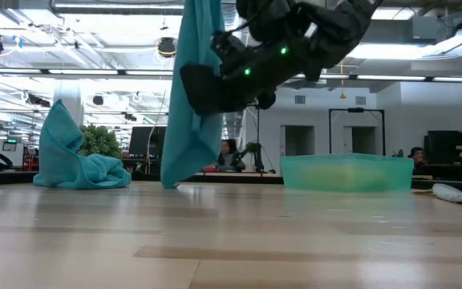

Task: Fold microfiber towels
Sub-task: Fold the right blue towel

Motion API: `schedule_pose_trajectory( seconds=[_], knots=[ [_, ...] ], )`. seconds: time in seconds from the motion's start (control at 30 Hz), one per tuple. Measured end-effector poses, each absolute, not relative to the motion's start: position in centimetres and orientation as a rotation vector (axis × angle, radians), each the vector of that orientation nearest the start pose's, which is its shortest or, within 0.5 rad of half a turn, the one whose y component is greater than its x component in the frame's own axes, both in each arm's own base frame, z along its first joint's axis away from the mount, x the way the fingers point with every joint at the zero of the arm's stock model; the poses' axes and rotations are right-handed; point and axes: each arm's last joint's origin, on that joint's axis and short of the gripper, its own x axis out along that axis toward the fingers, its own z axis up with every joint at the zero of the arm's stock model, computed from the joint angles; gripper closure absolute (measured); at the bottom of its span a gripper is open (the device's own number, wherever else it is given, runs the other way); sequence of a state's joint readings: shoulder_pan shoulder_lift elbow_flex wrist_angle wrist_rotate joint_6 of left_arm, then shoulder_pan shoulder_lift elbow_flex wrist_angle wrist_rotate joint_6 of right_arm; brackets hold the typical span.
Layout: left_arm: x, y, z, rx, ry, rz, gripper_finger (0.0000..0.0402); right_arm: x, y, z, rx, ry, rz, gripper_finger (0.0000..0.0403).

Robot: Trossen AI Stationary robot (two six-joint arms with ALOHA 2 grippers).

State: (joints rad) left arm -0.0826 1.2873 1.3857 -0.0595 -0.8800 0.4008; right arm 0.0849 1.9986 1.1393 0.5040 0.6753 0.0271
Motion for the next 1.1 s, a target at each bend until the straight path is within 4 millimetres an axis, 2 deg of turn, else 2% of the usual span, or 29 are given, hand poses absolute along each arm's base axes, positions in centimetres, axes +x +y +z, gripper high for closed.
schedule_pose_trajectory(
  seconds=[0.13,0.3,0.4,0.53,0.63,0.77,0.93,1.1],
  knots=[
    [27.0,-0.1,44.0,0.398,0.182,0.833,0.0401,40.5,4.1,19.0,-0.093,0.382,-0.532,0.0397],
    [26.7,-0.7,42.8,0.440,0.306,0.848,0.0401,36.4,7.1,22.5,-0.081,0.536,-0.465,0.0399],
    [26.5,-1.4,41.9,0.436,0.362,0.812,0.0401,33.6,7.9,24.9,-0.024,0.601,-0.417,0.0400],
    [26.0,-2.8,41.0,0.457,0.426,0.752,0.0401,30.0,8.1,27.3,0.050,0.700,-0.337,0.0401],
    [25.2,-3.6,40.9,0.473,0.444,0.712,0.0401,27.4,7.9,29.1,0.062,0.741,-0.289,0.0401],
    [23.6,-4.1,41.5,0.492,0.450,0.635,0.0401,24.9,6.8,30.7,0.069,0.764,-0.312,0.0402],
    [21.3,-3.0,41.9,0.554,0.512,0.582,0.0401,23.1,4.8,32.2,0.042,0.732,-0.423,0.0402],
    [19.8,-1.2,42.0,0.599,0.585,0.484,0.0401,22.8,2.4,32.7,-0.002,0.731,-0.513,0.0403]
  ],
)
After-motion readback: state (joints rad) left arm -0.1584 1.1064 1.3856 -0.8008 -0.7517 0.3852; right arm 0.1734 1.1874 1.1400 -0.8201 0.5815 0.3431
